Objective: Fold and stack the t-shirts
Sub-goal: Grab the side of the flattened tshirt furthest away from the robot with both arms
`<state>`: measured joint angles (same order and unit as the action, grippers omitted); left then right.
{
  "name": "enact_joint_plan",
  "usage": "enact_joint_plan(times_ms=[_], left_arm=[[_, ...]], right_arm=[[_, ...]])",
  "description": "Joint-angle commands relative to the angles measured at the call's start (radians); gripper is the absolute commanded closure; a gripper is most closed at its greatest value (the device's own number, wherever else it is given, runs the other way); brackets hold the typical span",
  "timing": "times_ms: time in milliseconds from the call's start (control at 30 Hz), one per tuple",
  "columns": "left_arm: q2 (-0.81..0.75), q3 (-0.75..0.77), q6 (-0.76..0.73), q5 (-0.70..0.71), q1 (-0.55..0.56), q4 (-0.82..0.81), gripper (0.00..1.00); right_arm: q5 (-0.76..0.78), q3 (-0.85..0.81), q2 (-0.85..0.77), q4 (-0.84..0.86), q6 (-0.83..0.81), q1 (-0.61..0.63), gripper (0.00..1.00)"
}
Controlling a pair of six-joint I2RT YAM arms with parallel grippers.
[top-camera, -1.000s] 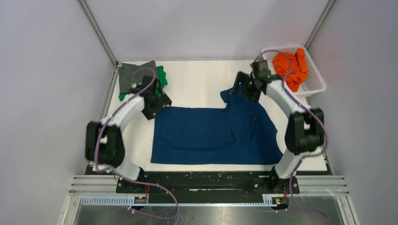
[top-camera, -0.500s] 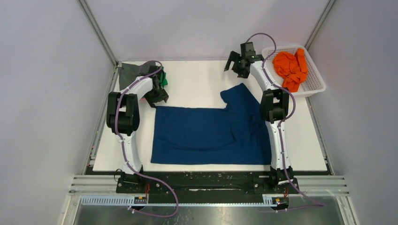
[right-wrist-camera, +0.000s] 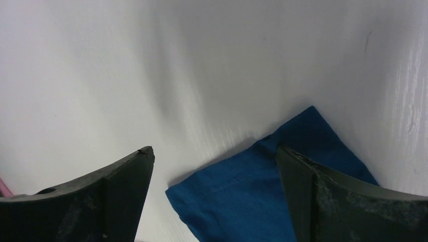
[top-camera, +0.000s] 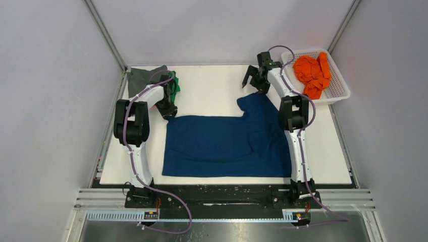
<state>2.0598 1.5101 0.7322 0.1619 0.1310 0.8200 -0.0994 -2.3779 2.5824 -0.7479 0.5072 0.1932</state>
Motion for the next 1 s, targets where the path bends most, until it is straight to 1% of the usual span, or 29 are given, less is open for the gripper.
enact_joint_plan(times_ms=[0, 33, 67, 100, 167, 300, 400, 433, 500, 567, 600, 633, 733, 800, 833, 867, 900, 967], left_arm=[[-0.012, -0.011, -0.008, -0.007, 0.014, 0.019, 0.78], [-0.019, -0.016, -0.010, -0.002, 0.018, 0.019, 0.84], [-0.024, -0.019, -0.011, 0.002, 0.019, 0.019, 0.95], [-0.029, -0.022, -0.013, 0.004, 0.019, 0.018, 1.00], [-0.043, -0.025, -0.022, 0.002, 0.021, 0.010, 1.00], [-0.089, -0.035, -0.025, 0.015, 0.025, -0.004, 1.00], [-0.118, -0.048, -0.027, 0.027, 0.025, -0.005, 1.00], [-0.127, -0.052, -0.028, 0.028, 0.025, -0.007, 1.00], [-0.140, -0.064, -0.027, 0.026, 0.025, -0.013, 1.00], [-0.150, -0.073, -0.026, 0.022, 0.025, -0.017, 1.00], [-0.152, -0.076, -0.025, 0.023, 0.025, -0.019, 1.00], [-0.155, -0.078, -0.025, 0.024, 0.025, -0.019, 1.00], [-0.157, -0.080, -0.025, 0.024, 0.025, -0.022, 1.00], [-0.158, -0.081, -0.025, 0.020, 0.025, -0.023, 1.00], [-0.157, -0.080, -0.025, 0.019, 0.025, -0.023, 1.00], [-0.161, -0.080, -0.025, 0.018, 0.025, -0.025, 1.00], [-0.163, -0.081, -0.026, 0.017, 0.025, -0.028, 1.00], [-0.170, -0.082, -0.029, 0.017, 0.025, -0.030, 1.00]], right_arm=[[0.002, 0.054, -0.050, -0.111, -0.041, 0.000, 0.00], [0.020, 0.083, -0.067, -0.112, -0.054, 0.002, 0.01], [0.035, 0.103, -0.079, -0.114, -0.071, 0.004, 0.00], [0.048, 0.116, -0.087, -0.122, -0.088, 0.007, 0.01], [0.074, 0.121, -0.092, -0.154, -0.106, 0.010, 0.01], [0.095, 0.130, -0.089, -0.204, -0.127, 0.018, 0.08], [0.094, 0.167, -0.102, -0.197, -0.129, 0.023, 0.13], [0.115, 0.182, -0.107, -0.186, -0.129, 0.024, 0.16], [0.126, 0.200, -0.118, -0.174, -0.124, 0.027, 0.27], [0.129, 0.229, -0.135, -0.149, -0.123, 0.032, 0.49], [0.136, 0.245, -0.143, -0.135, -0.123, 0.035, 0.57], [0.146, 0.264, -0.148, -0.124, -0.124, 0.039, 0.62], [0.162, 0.271, -0.152, -0.121, -0.130, 0.047, 0.69], [0.163, 0.272, -0.152, -0.121, -0.134, 0.048, 0.78], [0.163, 0.271, -0.153, -0.121, -0.134, 0.047, 0.84], [0.162, 0.268, -0.153, -0.119, -0.138, 0.048, 0.97], [0.162, 0.263, -0.155, -0.115, -0.145, 0.048, 1.00], [0.159, 0.253, -0.169, -0.096, -0.175, 0.049, 1.00]])
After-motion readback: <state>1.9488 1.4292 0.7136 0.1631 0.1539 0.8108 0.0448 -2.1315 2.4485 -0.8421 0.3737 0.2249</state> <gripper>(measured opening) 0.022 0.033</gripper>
